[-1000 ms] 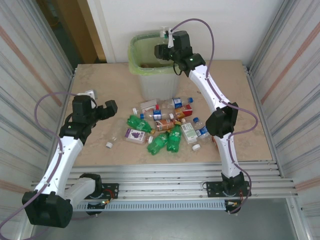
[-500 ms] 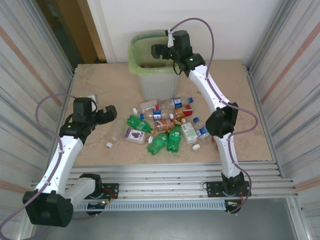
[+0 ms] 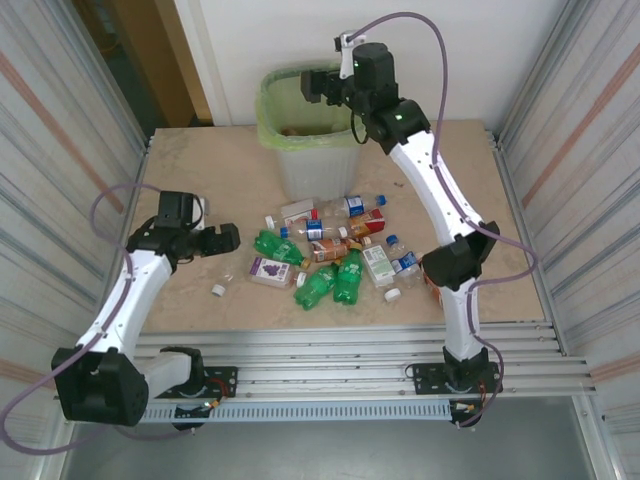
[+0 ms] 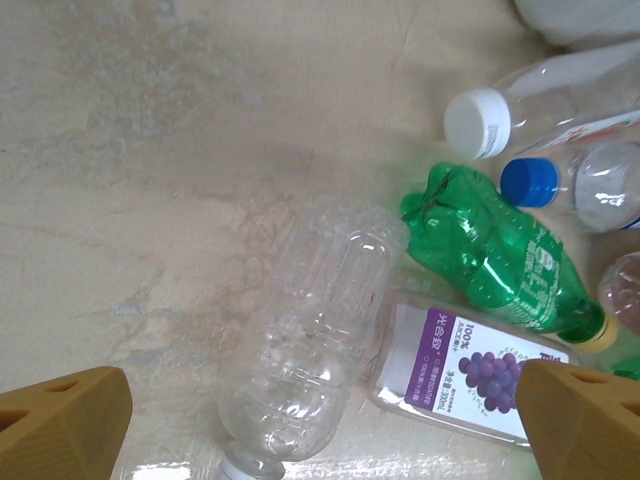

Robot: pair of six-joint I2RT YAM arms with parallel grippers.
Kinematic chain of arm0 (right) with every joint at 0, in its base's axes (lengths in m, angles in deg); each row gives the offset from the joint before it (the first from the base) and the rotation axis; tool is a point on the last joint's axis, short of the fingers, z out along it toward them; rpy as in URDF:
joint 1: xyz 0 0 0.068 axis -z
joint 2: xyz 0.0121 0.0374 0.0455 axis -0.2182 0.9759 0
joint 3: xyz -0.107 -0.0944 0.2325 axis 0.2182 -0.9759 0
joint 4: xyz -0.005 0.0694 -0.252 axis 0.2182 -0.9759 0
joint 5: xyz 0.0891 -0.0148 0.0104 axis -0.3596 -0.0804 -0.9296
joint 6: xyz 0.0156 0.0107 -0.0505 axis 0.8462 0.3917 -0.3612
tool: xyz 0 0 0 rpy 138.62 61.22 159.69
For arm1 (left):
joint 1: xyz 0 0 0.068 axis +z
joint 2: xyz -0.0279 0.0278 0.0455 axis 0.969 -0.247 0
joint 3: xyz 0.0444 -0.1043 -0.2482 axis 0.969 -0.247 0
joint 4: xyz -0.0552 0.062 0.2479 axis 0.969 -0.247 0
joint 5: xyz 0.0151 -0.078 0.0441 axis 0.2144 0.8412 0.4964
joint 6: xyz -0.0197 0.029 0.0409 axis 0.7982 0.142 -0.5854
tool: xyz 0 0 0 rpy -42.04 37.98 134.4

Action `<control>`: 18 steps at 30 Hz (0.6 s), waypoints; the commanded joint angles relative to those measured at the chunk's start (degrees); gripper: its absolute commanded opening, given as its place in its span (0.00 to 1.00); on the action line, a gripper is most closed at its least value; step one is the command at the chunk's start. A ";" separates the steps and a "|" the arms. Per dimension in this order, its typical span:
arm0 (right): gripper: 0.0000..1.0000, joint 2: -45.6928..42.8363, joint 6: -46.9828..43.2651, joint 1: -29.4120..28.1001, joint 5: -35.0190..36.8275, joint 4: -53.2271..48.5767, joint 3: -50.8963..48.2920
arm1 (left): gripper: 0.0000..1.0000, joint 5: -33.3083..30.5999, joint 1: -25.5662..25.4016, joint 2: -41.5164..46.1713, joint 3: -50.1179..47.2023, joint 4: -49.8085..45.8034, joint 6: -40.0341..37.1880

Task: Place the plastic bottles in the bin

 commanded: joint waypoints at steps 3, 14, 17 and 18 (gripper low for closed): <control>0.98 -9.67 0.49 -0.65 12.11 -5.51 -7.96 | 0.99 1.00 0.39 -3.21 2.46 -4.41 -2.34; 0.98 -33.38 9.74 0.09 26.62 -3.55 -47.84 | 0.97 2.47 0.40 -9.00 3.94 -4.94 -2.99; 0.98 -39.18 14.06 1.39 27.64 -4.76 -56.53 | 0.97 2.67 0.27 -10.43 4.23 -4.92 -2.93; 0.98 -40.68 15.75 1.90 27.87 -5.52 -58.86 | 0.97 2.60 0.31 -10.81 4.28 -4.87 -2.96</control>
